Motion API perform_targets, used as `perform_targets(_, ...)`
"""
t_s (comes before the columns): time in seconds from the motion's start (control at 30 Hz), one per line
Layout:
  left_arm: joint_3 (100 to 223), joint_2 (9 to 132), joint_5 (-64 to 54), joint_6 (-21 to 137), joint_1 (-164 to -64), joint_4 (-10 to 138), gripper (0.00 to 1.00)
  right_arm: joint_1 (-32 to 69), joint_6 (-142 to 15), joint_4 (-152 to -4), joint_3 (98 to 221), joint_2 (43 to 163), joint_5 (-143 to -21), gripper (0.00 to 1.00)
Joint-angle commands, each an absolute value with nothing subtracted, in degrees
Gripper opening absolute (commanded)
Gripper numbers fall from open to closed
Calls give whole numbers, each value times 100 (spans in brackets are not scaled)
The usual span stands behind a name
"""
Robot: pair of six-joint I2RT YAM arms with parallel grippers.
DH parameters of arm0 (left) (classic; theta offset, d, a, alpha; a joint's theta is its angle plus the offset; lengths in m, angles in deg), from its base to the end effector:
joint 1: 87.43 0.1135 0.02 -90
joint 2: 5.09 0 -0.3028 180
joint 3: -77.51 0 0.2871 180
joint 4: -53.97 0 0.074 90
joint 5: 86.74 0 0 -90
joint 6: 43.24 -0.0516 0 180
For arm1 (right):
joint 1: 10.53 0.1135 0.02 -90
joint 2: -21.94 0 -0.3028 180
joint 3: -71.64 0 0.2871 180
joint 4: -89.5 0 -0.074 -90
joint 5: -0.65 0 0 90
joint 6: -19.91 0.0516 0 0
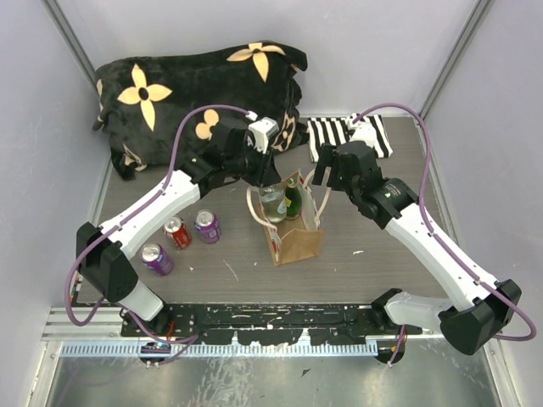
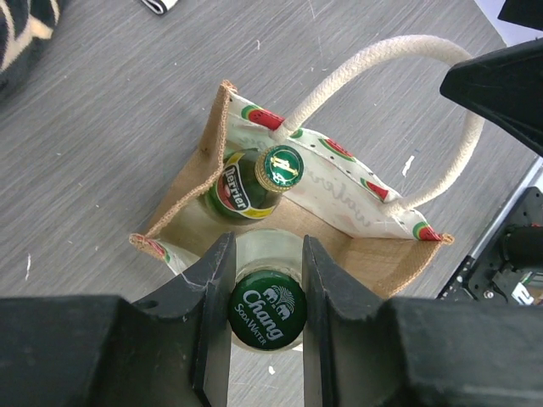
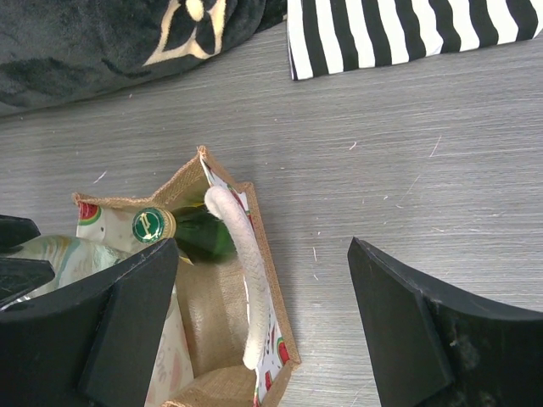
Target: Place the beverage into the canvas bag
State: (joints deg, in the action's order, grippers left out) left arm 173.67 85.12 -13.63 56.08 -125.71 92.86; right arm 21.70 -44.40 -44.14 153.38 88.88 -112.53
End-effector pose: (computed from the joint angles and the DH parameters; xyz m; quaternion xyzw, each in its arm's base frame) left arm 0.3127 -0.2659 0.3790 0.2852 0.8239 -0.3087 0.3802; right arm 0.2498 0.1335 0.4019 0.0491 0.8592 0.0781 0.5033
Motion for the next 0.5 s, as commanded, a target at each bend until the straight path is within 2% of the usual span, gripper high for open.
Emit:
perform_targets(0.0,17396,8464,-1075,5361,-12713,8439,0,2153,-4366,-4622,15343,8638,-11426,87)
perform_targets(0.47,16490,8655,619,4747,-13380,7432,0,2146,-4322,-4480,15246,8386,-11527,87)
